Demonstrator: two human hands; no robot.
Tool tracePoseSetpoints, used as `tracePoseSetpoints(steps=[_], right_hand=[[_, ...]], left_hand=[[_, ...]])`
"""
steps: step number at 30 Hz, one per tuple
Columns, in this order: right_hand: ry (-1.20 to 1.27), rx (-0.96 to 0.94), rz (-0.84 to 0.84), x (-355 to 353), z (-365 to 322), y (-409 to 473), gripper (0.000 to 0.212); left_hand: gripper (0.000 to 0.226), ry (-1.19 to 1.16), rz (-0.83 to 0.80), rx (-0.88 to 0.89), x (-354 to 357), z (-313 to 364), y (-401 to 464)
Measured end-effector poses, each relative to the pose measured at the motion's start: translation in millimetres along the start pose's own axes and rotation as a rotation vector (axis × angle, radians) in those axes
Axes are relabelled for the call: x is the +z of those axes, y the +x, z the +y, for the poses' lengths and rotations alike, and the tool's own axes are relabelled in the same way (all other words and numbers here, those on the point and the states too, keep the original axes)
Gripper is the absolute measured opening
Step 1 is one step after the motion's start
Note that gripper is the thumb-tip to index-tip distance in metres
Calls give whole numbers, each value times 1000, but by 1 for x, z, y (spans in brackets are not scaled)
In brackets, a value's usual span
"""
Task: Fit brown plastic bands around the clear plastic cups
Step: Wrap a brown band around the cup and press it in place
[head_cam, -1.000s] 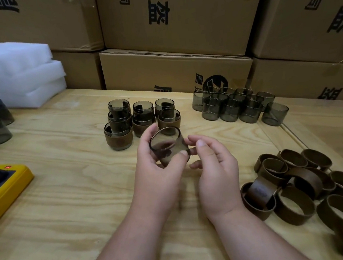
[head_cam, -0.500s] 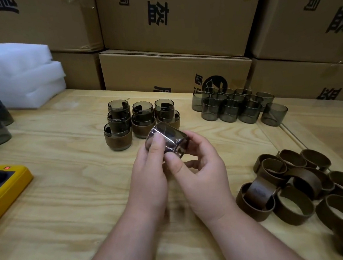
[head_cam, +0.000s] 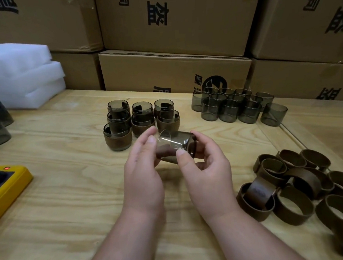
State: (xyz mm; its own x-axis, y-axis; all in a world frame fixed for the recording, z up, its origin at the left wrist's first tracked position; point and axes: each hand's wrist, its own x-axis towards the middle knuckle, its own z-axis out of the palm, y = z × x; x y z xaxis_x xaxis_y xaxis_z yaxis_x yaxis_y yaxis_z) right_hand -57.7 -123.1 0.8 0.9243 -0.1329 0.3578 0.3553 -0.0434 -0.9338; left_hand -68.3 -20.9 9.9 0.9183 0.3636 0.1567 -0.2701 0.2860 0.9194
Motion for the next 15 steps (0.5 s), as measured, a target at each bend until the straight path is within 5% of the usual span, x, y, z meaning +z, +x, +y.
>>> tracePoseSetpoints(steps=[8, 15], right_hand=[[42, -16, 14, -4, -3, 2, 27], [-1, -48, -106, -4, -6, -1, 43]], left_hand=[[73, 199, -145, 30, 3, 0, -6], [51, -13, -135, -66, 1, 1, -5]])
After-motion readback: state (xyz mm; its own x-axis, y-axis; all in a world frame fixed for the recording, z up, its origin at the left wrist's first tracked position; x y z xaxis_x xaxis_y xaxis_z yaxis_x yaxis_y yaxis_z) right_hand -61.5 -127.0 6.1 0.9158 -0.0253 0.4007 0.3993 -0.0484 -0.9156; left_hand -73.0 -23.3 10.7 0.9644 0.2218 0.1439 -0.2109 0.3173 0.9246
